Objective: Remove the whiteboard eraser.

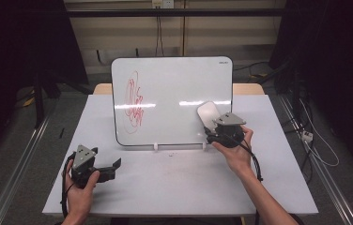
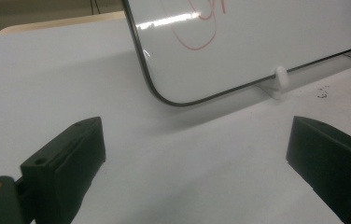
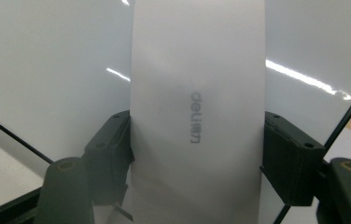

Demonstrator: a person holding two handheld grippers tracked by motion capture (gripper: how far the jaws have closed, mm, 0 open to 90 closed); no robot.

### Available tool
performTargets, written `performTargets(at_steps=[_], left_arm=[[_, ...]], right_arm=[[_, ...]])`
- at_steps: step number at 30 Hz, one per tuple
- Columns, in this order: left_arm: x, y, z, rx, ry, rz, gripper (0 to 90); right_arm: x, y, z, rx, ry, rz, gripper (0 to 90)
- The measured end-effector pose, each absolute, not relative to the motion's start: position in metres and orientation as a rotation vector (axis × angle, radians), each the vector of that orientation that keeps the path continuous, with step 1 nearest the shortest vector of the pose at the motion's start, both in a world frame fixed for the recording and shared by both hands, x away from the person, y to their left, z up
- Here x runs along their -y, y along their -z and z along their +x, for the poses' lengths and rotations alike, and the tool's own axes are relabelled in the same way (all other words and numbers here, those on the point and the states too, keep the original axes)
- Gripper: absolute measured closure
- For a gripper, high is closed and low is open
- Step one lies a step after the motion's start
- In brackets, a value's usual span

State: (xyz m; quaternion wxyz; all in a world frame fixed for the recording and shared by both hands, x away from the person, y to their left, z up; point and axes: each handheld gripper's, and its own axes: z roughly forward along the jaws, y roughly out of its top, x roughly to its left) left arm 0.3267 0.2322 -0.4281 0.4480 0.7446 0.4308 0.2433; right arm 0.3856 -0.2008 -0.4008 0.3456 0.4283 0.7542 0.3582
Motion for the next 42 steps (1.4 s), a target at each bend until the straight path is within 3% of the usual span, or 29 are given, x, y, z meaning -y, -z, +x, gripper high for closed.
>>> performTargets(at_steps=[42], left_arm=[[-0.238, 0.43, 0.329, -1.116, -0.606, 1.826, 4.9]], right_arm=[[0.167, 0.369, 0.375, -1.931, -1.134, 0.937, 31.8]])
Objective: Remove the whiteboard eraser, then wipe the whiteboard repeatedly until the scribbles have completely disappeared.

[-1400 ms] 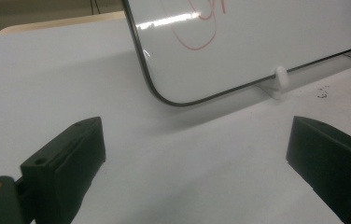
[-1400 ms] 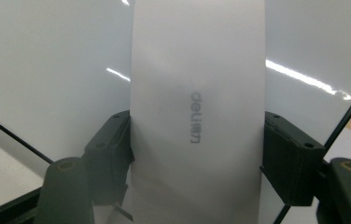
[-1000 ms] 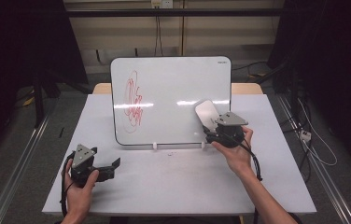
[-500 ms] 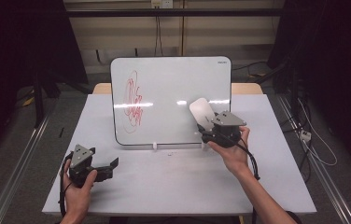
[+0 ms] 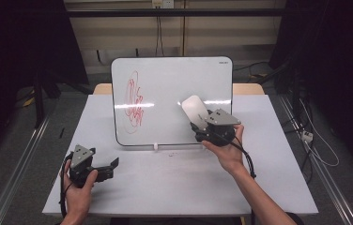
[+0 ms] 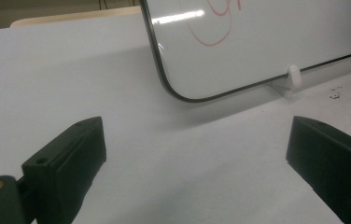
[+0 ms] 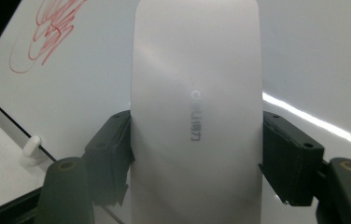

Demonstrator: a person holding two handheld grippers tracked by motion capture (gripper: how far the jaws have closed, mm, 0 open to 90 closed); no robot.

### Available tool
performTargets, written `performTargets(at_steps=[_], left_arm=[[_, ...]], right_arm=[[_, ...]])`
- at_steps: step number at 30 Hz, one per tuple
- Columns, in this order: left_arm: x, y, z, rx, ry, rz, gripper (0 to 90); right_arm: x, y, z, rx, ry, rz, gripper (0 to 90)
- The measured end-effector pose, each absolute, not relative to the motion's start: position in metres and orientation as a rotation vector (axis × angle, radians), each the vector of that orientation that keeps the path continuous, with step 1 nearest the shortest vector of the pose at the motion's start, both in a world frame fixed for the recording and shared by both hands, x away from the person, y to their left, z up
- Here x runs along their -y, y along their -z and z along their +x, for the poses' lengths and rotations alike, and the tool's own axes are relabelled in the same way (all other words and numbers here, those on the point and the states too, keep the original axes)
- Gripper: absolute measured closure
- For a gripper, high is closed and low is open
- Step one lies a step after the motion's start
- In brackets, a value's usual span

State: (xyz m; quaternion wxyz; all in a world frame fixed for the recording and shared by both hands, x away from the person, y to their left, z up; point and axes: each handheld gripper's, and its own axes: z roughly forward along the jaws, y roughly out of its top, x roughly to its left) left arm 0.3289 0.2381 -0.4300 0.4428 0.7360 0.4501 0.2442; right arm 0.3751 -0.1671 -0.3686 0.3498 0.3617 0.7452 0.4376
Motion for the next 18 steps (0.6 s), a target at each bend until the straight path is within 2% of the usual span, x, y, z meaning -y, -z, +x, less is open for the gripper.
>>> performTargets(at_steps=[18], left_arm=[[-0.242, 0.433, 0.332, -1.128, -0.59, 1.832, 4.9]], right_arm=[[0.134, 0.36, 0.387, -1.954, -1.16, 0.845, 31.8]])
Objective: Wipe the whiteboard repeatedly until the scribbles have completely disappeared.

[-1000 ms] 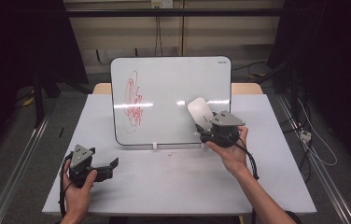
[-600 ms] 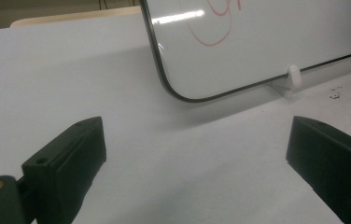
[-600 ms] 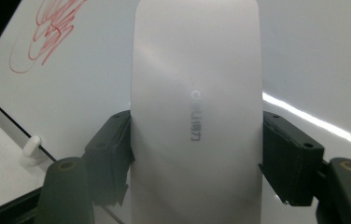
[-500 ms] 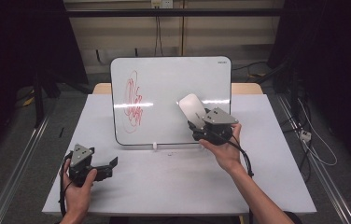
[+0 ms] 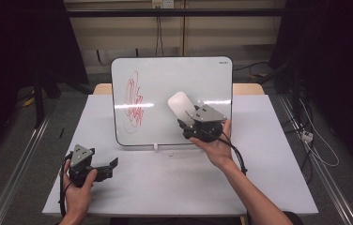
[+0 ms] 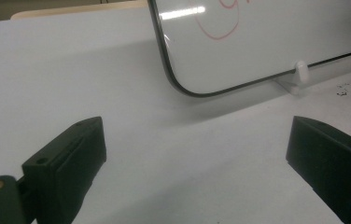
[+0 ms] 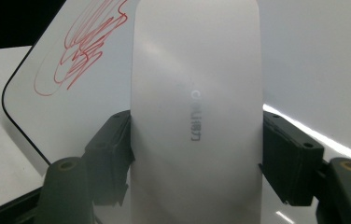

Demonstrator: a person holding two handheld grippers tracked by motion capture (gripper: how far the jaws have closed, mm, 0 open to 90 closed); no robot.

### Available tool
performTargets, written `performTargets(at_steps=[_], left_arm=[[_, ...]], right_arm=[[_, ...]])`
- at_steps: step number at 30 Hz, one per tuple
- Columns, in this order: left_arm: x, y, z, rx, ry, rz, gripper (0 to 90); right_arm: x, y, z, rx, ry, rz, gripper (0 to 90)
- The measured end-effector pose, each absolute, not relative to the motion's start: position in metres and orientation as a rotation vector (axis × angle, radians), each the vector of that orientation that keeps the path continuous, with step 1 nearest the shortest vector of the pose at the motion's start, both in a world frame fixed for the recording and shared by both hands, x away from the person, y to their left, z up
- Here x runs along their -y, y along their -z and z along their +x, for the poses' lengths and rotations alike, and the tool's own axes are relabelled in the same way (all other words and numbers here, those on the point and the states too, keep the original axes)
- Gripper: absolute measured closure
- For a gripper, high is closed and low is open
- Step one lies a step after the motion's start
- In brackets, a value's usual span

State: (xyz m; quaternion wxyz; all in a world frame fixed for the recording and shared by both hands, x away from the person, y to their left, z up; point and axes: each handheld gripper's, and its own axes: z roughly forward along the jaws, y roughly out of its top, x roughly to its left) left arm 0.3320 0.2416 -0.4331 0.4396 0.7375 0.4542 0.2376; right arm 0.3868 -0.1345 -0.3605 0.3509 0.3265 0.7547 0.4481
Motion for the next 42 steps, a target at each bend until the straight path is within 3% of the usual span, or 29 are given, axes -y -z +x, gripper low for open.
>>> performTargets(at_steps=[42], left_arm=[[-0.246, 0.429, 0.33, -1.121, -0.597, 1.807, 4.9]], right_arm=[[0.053, 0.327, 0.432, -1.954, -1.18, 0.717, 31.8]])
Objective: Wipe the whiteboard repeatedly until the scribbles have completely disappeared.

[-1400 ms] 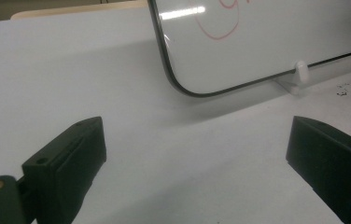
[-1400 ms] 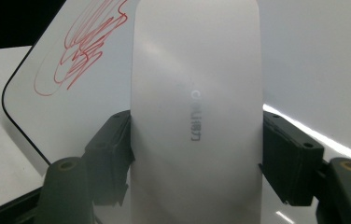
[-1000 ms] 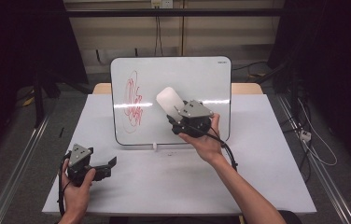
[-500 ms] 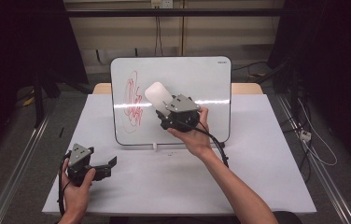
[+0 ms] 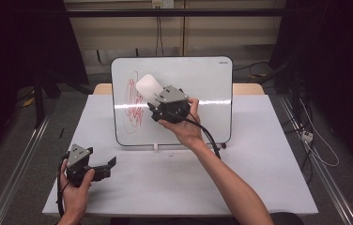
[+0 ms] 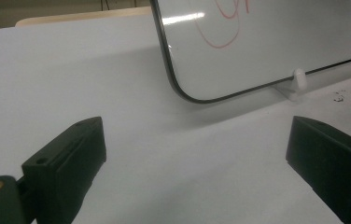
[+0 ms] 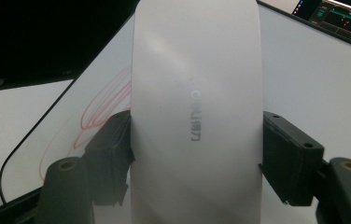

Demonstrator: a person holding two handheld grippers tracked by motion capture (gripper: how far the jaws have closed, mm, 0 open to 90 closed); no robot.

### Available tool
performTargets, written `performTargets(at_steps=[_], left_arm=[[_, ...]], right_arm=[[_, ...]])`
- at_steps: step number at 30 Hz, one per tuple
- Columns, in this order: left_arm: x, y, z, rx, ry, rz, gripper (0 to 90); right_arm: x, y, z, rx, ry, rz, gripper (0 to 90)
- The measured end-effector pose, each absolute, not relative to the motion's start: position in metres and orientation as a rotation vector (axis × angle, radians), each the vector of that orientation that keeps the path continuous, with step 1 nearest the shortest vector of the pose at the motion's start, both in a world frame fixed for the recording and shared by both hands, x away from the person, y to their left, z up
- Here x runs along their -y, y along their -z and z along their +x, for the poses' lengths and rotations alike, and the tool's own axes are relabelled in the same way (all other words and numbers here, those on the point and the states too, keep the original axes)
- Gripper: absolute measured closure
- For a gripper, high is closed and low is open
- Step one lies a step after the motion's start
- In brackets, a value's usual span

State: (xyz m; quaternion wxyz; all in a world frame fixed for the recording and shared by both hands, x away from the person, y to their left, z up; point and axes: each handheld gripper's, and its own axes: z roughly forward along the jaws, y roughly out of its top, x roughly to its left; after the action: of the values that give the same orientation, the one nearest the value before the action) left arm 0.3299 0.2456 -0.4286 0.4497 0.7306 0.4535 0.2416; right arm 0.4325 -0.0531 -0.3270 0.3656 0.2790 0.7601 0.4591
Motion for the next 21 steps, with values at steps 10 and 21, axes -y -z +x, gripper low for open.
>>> performTargets(at_steps=[10, 21], left_arm=[[-0.244, 0.429, 0.329, -1.106, -0.588, 1.823, 4.8], [-0.244, 0.43, 0.331, -1.11, -0.581, 1.831, 4.8]], right_arm=[[0.044, 0.318, 0.442, -1.954, -1.153, 0.7, 31.8], [0.038, 0.315, 0.459, -1.957, -1.105, 0.703, 31.8]])
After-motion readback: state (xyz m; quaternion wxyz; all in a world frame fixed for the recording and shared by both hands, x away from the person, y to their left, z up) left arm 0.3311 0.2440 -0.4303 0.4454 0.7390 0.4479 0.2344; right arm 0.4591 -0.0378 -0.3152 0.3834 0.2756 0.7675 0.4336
